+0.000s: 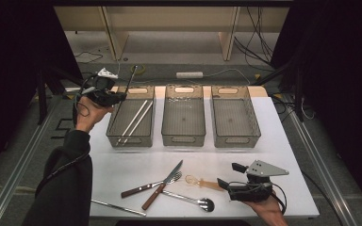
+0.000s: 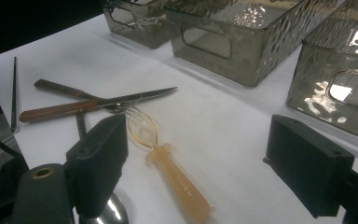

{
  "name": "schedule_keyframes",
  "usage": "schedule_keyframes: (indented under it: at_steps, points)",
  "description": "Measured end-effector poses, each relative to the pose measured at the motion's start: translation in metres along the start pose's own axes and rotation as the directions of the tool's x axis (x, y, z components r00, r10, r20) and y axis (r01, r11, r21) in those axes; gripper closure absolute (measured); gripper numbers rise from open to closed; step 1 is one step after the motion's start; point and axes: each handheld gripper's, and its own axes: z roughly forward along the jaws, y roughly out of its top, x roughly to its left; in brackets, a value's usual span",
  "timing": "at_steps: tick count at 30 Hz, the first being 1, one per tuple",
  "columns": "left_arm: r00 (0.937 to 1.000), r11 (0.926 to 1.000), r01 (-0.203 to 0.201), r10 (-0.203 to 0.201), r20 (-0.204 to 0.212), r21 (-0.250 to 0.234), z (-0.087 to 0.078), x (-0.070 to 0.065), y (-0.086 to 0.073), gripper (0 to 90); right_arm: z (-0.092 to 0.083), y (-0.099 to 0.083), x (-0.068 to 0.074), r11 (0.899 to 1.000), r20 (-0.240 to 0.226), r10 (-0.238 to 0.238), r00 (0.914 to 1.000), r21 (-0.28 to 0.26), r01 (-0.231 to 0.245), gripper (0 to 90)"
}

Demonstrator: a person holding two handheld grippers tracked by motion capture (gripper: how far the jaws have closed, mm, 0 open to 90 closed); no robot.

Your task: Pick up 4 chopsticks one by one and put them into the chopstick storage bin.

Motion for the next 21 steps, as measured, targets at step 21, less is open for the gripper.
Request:
schedule_keyframes:
  at_steps: [21]
  points:
    - [0.9951, 0.9938, 0.099, -0.099, 0.0, 0.051, 0.043, 0.013, -0.032, 85.0, 0.0, 0.0, 0.0, 1.0, -0.002, -0.001, 1.0, 0.0, 0.001, 21.6]
